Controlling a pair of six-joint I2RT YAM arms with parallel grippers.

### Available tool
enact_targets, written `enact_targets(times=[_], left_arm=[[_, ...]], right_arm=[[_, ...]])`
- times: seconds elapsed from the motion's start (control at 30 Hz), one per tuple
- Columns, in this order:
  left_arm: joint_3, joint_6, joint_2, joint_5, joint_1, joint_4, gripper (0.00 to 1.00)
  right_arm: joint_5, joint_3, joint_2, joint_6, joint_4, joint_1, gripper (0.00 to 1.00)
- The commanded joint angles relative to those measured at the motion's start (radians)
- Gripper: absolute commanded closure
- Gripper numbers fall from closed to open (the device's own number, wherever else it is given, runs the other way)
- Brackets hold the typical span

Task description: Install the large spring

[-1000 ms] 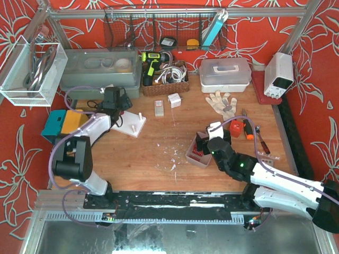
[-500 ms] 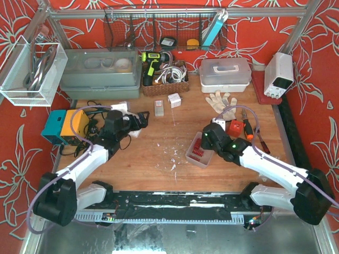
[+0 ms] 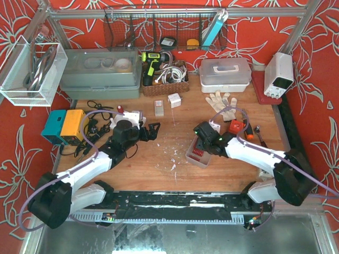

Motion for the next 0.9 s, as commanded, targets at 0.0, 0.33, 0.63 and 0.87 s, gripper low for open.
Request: enact_targets(times=[0.0, 0.33, 0.63, 0.87], left_arm=[[0.005, 0.023, 0.002, -0.021, -0.009, 0.041, 0.0], [-0.001, 0.024, -0.013, -0.031, -0.012, 0.04, 0.0], [0.003, 0.025, -0.008, -0.031, -0.013, 0.034, 0.0], [0.004, 0.026, -0.012, -0.036, -0.015, 0.032, 0.0]], right_arm=[[-0.043, 0.028, 0.066, 0.069, 0.032, -0.001, 0.52], [-0.056, 0.041, 0.162, 0.077, 0.074, 0.005, 0.53], [-0.036, 0.055, 0.207, 0.082, 0.045, 0.005, 0.54], [-0.017, 0.062, 0.244, 0.061, 0.04, 0.006, 0.56]])
